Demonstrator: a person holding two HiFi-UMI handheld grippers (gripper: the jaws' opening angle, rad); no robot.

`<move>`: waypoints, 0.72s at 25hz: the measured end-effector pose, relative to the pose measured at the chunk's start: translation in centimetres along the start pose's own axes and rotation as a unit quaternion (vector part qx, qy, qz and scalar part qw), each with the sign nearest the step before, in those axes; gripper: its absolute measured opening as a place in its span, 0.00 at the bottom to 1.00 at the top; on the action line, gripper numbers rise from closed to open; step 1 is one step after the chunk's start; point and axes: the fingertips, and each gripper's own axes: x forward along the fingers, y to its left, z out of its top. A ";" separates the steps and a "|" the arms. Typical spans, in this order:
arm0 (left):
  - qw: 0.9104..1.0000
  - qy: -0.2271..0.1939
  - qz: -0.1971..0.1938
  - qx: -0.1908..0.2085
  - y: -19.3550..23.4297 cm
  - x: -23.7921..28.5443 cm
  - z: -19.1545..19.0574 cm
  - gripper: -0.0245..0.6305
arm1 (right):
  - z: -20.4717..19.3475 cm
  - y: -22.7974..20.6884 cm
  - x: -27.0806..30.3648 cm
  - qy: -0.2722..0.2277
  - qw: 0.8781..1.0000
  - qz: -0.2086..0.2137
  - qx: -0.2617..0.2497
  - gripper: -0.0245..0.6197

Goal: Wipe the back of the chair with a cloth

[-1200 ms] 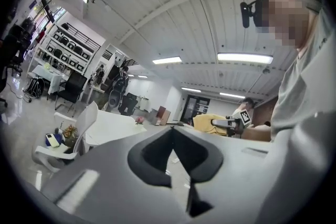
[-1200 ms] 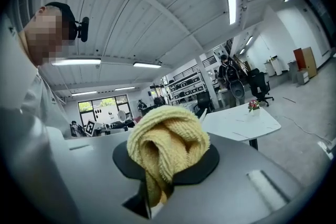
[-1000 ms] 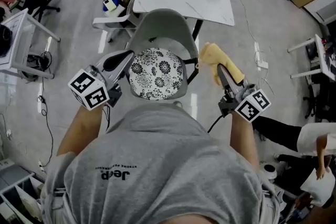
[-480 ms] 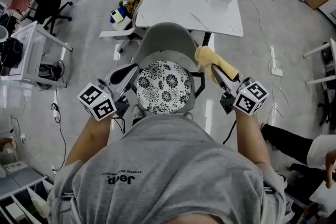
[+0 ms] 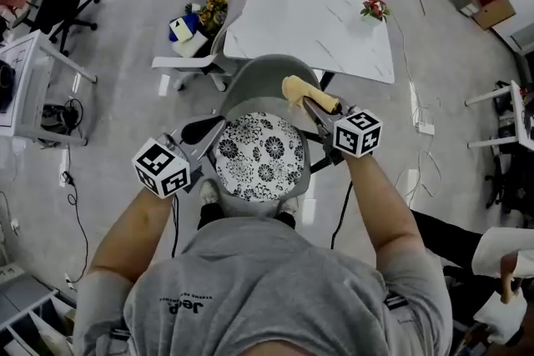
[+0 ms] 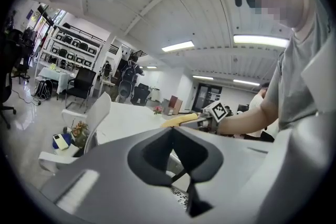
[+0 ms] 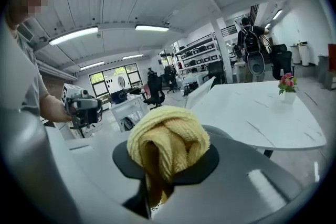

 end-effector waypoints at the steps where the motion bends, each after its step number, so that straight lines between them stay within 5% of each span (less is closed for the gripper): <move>1: 1.000 0.000 -0.001 -0.001 0.5 0.1 -0.5 0.13 | -0.4 -0.4 2.3 0.009 1.000 0.003 -0.006 0.13; 9: 1.000 0.016 -0.001 -0.024 4.2 -0.8 -6.5 0.13 | -4.6 -2.1 18.5 0.051 0.998 0.013 -0.034 0.13; 18: 0.999 0.023 0.040 -0.026 11.1 -1.8 -8.8 0.13 | -7.7 -6.7 26.2 0.084 0.992 -0.082 -0.047 0.13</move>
